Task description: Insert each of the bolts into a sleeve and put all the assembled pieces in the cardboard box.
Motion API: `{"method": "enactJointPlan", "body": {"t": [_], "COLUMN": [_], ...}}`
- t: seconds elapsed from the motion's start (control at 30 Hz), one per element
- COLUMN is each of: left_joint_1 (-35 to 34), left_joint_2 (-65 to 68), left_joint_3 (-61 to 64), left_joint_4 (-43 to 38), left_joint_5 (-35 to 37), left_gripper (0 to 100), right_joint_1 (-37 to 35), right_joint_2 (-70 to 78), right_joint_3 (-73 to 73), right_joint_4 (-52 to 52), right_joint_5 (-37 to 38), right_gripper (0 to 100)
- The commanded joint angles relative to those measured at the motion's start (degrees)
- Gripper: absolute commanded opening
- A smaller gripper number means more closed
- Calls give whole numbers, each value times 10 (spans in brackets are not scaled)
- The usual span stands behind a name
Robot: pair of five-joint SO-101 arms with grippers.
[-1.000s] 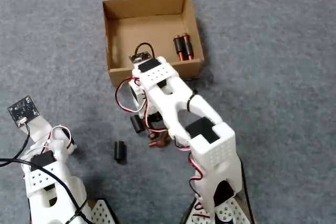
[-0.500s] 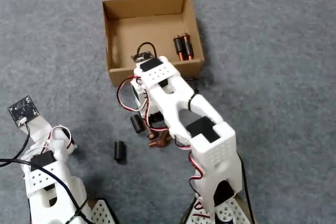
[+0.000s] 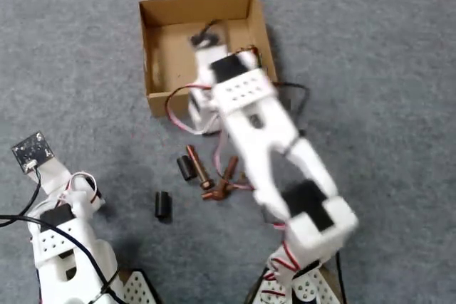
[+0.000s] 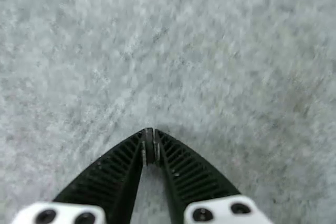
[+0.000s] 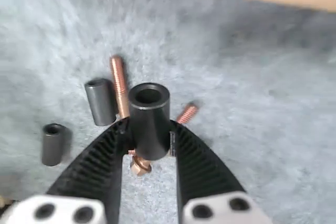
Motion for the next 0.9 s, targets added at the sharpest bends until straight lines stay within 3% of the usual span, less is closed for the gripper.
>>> {"method": "enactJointPlan", "body": {"t": [0.0,0.17,0.3,0.47,0.87], "left_joint_1": [-4,-7,6,75,191], "left_joint_2": [-7,-7,-4,-1,0], "left_joint_3": [-37,-57,-166,-278,-415], "left_joint_4": [35,43,159,295,430], "left_joint_5": [1,-1,-1,1,3], "left_gripper": [19,19,19,19,19], "right_joint_1": [44,88,129,163,175], "right_joint_2": [-134,-275,-380,-483,-690], "right_joint_3": [-37,-58,-53,-53,-48], "right_joint_4": [32,72,83,86,118], "right_joint_5": [5,5,5,7,27], "right_gripper": [2,2,2,2,2]}}
